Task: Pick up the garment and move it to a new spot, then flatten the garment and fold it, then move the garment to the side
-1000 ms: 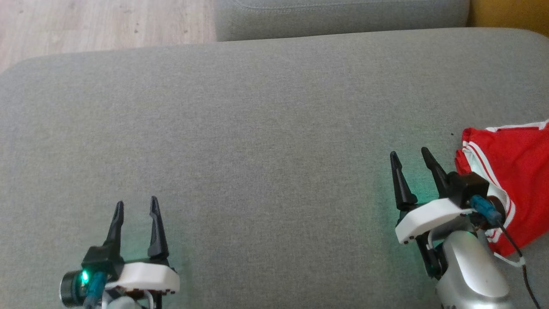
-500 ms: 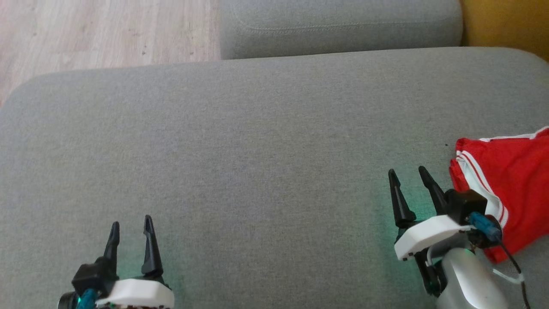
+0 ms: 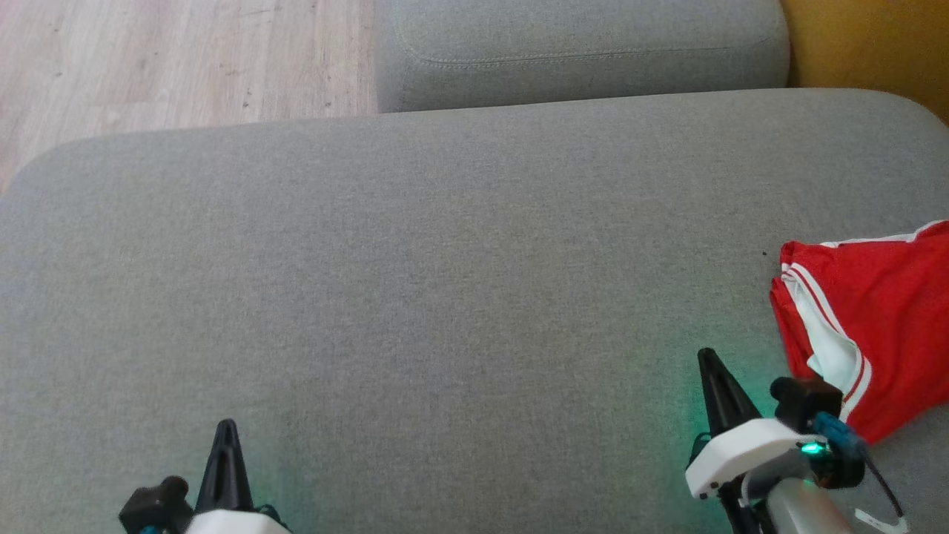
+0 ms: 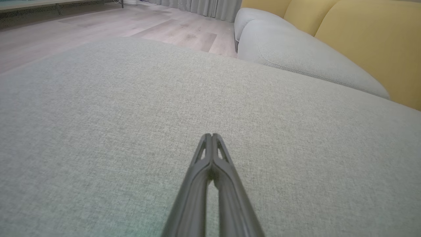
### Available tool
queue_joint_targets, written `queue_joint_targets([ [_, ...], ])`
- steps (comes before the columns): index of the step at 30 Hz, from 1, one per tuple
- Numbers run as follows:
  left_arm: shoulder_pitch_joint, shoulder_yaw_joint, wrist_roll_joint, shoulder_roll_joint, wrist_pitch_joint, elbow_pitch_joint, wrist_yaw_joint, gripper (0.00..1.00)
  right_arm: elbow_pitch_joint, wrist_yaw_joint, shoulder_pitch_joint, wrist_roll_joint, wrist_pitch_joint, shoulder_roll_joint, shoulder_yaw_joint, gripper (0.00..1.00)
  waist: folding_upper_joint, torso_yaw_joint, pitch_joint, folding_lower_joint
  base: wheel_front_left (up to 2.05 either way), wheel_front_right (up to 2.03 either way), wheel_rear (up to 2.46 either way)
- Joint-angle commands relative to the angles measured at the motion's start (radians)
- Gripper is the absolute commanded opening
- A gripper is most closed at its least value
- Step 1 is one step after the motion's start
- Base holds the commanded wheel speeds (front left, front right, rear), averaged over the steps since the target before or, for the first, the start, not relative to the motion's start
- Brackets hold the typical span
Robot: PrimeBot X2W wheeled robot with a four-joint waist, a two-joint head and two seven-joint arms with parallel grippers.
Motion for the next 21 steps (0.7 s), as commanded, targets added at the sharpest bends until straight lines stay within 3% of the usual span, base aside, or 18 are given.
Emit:
queue_joint_targets([
  [1,-0.037,0.010,-0.024,0.002,0.003,-0.033,-0.005,0.00,-0.039,0.000,-0.052,0.027,0.006,-0.002,-0.008,0.00,0.0000,0.000,0.000,0.0000,0.00,0.00,0.00],
  [21,-0.047,0.023,-0.232,0.002,0.054,-0.070,-0.019,0.00,-0.105,0.000,-0.032,0.248,0.057,-0.002,-0.039,0.00,0.0000,0.000,-0.004,0.0000,0.00,0.00,0.00],
])
